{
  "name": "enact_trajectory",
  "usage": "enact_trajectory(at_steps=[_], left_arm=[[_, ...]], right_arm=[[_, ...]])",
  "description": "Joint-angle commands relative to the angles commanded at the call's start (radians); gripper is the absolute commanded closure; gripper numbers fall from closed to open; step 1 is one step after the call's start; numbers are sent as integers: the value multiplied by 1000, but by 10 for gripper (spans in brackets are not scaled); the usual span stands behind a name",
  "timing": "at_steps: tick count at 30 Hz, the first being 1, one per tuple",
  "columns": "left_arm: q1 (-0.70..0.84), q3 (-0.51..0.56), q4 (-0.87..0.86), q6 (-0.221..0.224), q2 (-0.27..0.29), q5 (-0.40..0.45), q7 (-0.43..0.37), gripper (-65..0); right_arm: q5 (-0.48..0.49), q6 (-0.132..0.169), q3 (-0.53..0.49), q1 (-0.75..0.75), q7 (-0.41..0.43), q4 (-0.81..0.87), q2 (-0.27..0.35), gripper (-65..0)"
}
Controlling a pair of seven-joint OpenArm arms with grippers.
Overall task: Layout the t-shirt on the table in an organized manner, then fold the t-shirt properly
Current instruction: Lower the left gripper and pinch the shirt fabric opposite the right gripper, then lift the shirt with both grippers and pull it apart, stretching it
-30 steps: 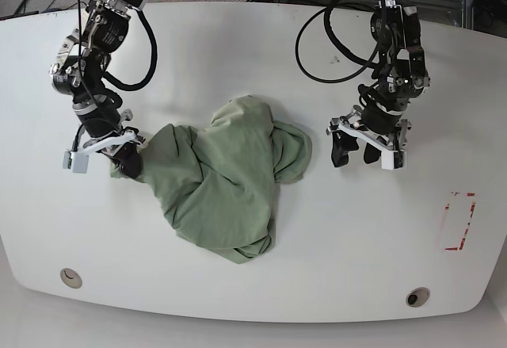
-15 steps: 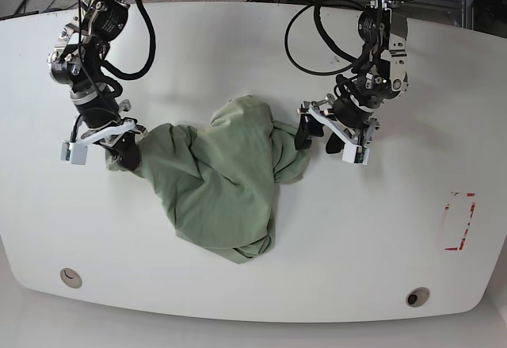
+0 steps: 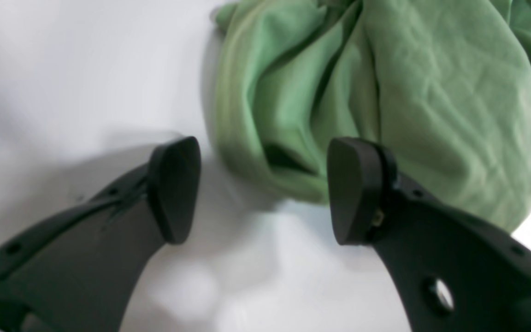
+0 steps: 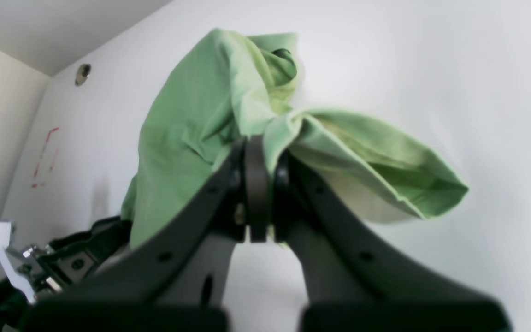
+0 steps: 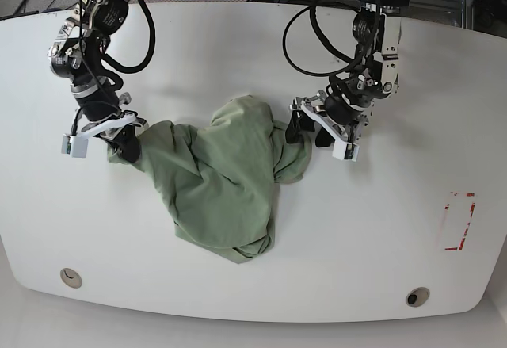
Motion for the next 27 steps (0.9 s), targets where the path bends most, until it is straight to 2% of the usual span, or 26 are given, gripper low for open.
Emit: enact_trajectory(at_steps=[8, 11, 14, 19, 27], left_arm=[[-40, -2, -44, 0, 0, 0, -3, -389], [-55, 0, -57, 0, 2, 0, -3, -296], [-80, 0, -107, 0, 8, 0, 2, -158], [-144, 2, -252, 0, 26, 6, 3, -4], [-167, 2, -313, 0, 26, 5, -5, 0]], right_arm=[[0, 0, 0, -11, 0, 6, 2, 0], [0, 0, 0, -12, 0, 8, 2, 0], [23, 0, 2, -12, 0, 8, 5, 0], [72, 0, 21, -14, 0, 8, 6, 0], [87, 0, 35, -14, 0, 8, 25, 0]])
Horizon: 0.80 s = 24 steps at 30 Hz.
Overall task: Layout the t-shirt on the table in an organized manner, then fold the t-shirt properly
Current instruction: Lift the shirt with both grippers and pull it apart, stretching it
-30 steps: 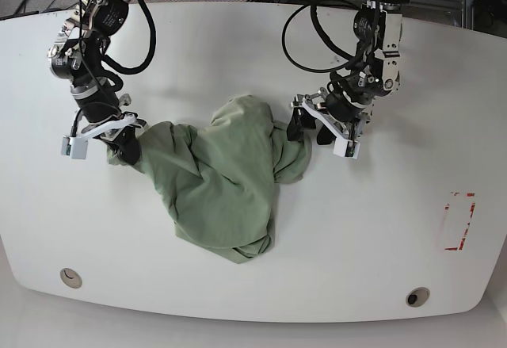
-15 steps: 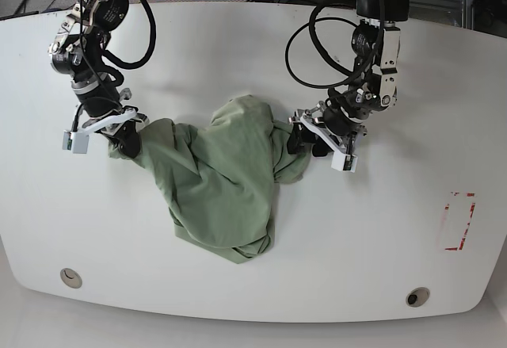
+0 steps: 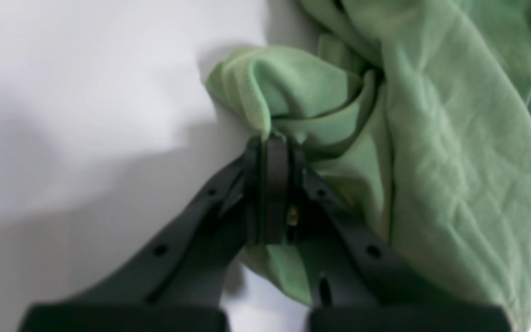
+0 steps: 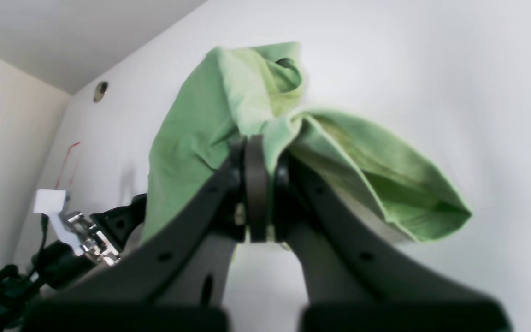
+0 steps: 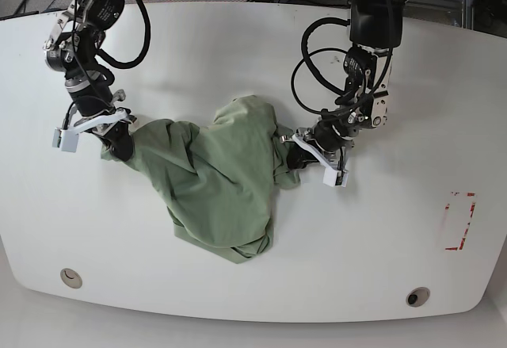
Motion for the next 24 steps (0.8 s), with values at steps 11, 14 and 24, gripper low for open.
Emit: enact_trajectory(at_steps=[11, 14, 24], left_arm=[[63, -8, 377, 0, -74, -6, 9, 0], [64, -5, 486, 0, -100, -6, 9, 0], [-31, -9, 687, 0, -201, -6, 9, 0]], right_arm=[[0, 0, 0, 54, 0, 0, 58, 0], [0, 0, 0, 87, 0, 8, 86, 0], [-3, 0, -5, 242, 0, 14, 199, 0]])
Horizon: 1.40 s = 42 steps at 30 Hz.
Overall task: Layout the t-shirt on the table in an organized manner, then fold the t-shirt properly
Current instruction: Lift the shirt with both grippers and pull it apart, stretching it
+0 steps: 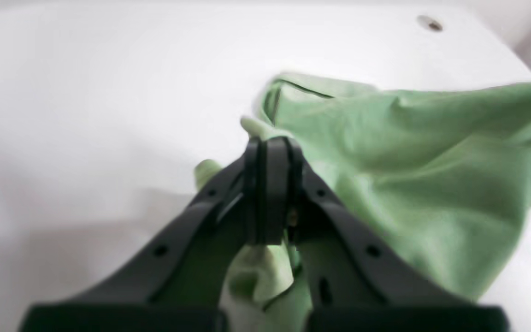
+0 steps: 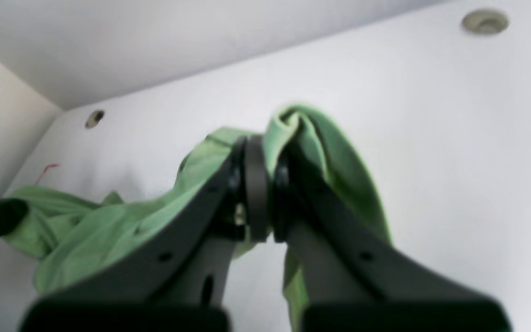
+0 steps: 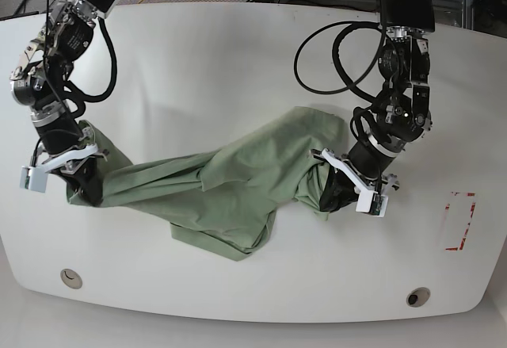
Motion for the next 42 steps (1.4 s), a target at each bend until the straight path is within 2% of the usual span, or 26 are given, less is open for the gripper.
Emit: enact_trajectory(at_steps=[6, 14, 20, 25, 31, 36, 42], left_arm=[[-89, -37, 46, 0, -8, 0, 3, 0], [-259, -150, 110, -3, -6, 0, 126, 0], [-356, -206, 158, -5, -11, 5, 157, 0], [-436, -247, 170, -5, -40, 3, 158, 0], [-542, -262, 170, -5, -66, 3, 158, 0], [-624, -264, 170, -5, -109, 0, 183, 0], [-726, -261, 170, -5, -115, 0, 186, 0]], right_arm=[[2, 0, -6, 104, 0, -26, 49, 0], [2, 0, -89, 284, 0, -150, 124, 0], [0, 2, -133, 416, 0, -252, 161, 0], [-6, 6, -201, 540, 0, -307, 173, 0], [-21, 48, -282, 692, 0, -367, 198, 0], [-21, 48, -356, 813, 0, -400, 198, 0], [-21, 48, -419, 933, 0, -440, 198, 0]])
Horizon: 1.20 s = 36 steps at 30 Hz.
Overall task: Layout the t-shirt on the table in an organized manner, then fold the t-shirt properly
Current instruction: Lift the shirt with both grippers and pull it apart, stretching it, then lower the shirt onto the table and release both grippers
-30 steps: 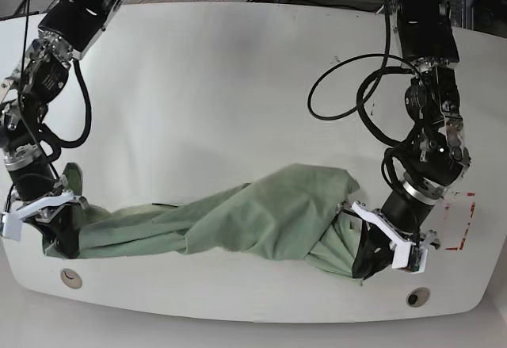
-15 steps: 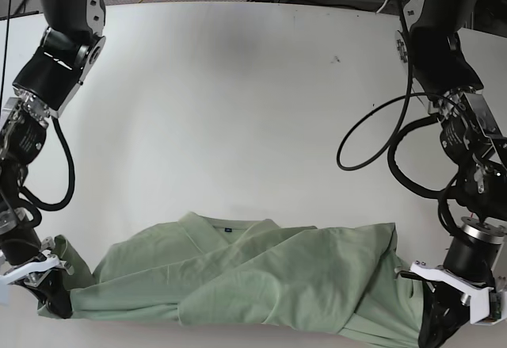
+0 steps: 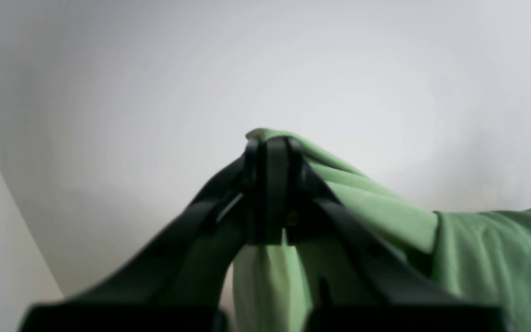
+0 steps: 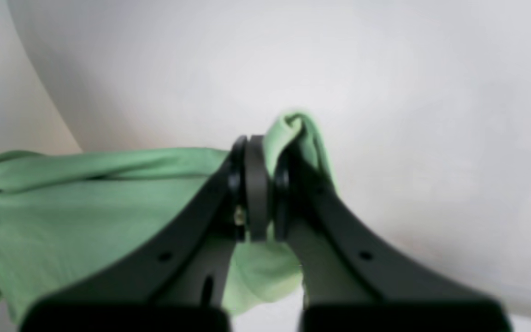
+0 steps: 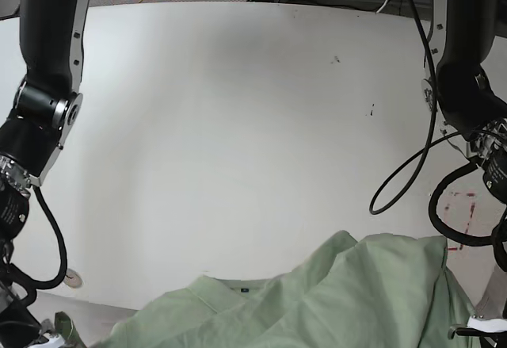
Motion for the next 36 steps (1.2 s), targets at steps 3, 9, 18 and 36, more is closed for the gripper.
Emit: enact_trajectory(at_steps=[3, 9, 18, 36], left_arm=[[-66, 0, -8, 0, -5, 0, 12, 0], [-199, 35, -26, 0, -23, 2, 52, 0], [-242, 54, -23, 0, -54, 6, 54, 0], [160, -133, -21, -20, -147, -110, 54, 0]], right_arm=[[-15, 0, -35, 69, 2, -25, 0, 0], [-55, 2, -95, 206, 5, -81, -5, 0], [-55, 2, -104, 258, 2, -92, 17, 0], [-49, 2, 23, -178, 2, 81, 75, 0]])
